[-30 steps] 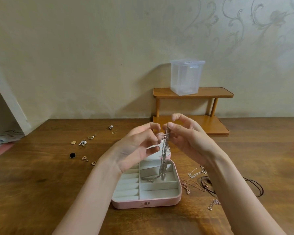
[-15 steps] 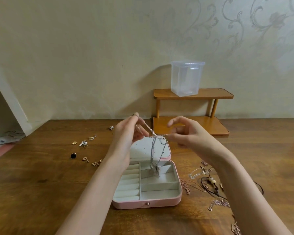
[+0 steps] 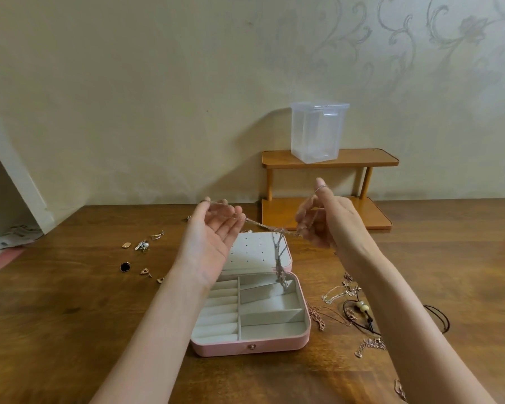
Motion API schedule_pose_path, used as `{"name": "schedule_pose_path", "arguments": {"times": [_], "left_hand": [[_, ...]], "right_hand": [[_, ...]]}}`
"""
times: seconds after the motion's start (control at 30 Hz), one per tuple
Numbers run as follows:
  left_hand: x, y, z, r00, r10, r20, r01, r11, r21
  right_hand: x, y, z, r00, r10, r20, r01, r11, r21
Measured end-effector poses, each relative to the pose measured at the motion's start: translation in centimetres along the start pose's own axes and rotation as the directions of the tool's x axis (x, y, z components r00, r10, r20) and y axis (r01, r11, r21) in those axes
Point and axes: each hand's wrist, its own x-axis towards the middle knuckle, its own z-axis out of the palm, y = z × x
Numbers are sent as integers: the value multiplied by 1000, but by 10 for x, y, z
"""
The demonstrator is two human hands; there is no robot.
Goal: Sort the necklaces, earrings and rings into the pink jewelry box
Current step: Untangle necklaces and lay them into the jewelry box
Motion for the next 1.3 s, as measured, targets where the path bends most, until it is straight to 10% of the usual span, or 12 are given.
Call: {"name": "schedule_pose_path", "arguments": {"times": [0.23,0.4,0.57,0.7,0.87,1.03,1.3], "left_hand": [[-5,15,-1,987,153,44,-159,961,224],[-13,15,2,991,52,122,-116,783,611],[-10,34,-2,966,-137,218,48,928,370],[-15,44,-4,966,-15,258,-4,997,71],[-29,48,0,970,108,216,-134,985,109],[-34,58,15,957,117,267,-207,918,339],[-38,78,66,939,-14,343,-239,688,685]], "right_hand": [[2,-1,-5,989,121,85,-139,957,256],[7,-1,5,979,-157,-127,140,981,-132],[11,-8,-3,998,62,0,-62,989,-134],[12,-9,-17,975,172,139,-205,940,272],[9,-16,-16,996,73,49,-87,777,623],[2,-27,-11,1000,-9,-26,18,934,356],[-8,-34,-2,965,-75,250,115,982,-151]]}}
